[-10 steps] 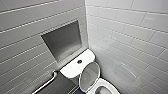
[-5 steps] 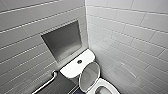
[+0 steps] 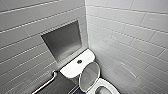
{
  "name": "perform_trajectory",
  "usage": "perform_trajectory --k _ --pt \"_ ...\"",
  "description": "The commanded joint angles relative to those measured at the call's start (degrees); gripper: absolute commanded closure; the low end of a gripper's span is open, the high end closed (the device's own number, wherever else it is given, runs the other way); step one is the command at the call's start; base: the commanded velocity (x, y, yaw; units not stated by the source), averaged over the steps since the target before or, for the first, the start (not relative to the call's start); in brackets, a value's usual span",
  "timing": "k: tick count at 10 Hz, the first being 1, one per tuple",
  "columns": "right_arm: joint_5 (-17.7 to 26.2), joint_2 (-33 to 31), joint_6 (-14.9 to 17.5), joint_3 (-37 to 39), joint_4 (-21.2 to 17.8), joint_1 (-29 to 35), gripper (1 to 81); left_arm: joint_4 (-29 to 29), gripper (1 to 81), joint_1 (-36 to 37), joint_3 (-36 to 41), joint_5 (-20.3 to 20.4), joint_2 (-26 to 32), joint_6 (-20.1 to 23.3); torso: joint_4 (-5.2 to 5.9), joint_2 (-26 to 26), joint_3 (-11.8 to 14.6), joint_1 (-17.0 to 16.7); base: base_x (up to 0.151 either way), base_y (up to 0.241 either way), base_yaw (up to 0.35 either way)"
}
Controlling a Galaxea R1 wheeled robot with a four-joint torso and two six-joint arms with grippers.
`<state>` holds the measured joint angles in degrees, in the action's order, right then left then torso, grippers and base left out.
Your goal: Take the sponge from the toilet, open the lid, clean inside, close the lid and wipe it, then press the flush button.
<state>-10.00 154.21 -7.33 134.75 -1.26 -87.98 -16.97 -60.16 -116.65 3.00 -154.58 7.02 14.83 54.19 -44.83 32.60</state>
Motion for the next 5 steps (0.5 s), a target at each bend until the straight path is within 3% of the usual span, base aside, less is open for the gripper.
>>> perform_trajectory --k 1,3,5 --pt "3.14 1.04 3.37 -0.46 4.95 -3.39 81.1 -8.85 1.0 8.86 1.87 -2.21 1.55 -2.79 0.0 0.0 0.0 0.0 0.0 0.0 0.0" --pt "0.86 0.77 3.37 -2.14 4.86 -4.53 81.1 -12.12 1.0 11.86 0.02 3.67 -0.03 -8.32 -0.02 0.0 0.0 0.0 0.0 0.0 0.0" --pt "0.5 0.69 3.37 -2.4 4.77 -4.89 81.1 -12.12 1.0 14.76 -0.86 5.53 0.49 -14.93 -0.02 0.0 0.0 0.0 0.0 0.0 0.0"
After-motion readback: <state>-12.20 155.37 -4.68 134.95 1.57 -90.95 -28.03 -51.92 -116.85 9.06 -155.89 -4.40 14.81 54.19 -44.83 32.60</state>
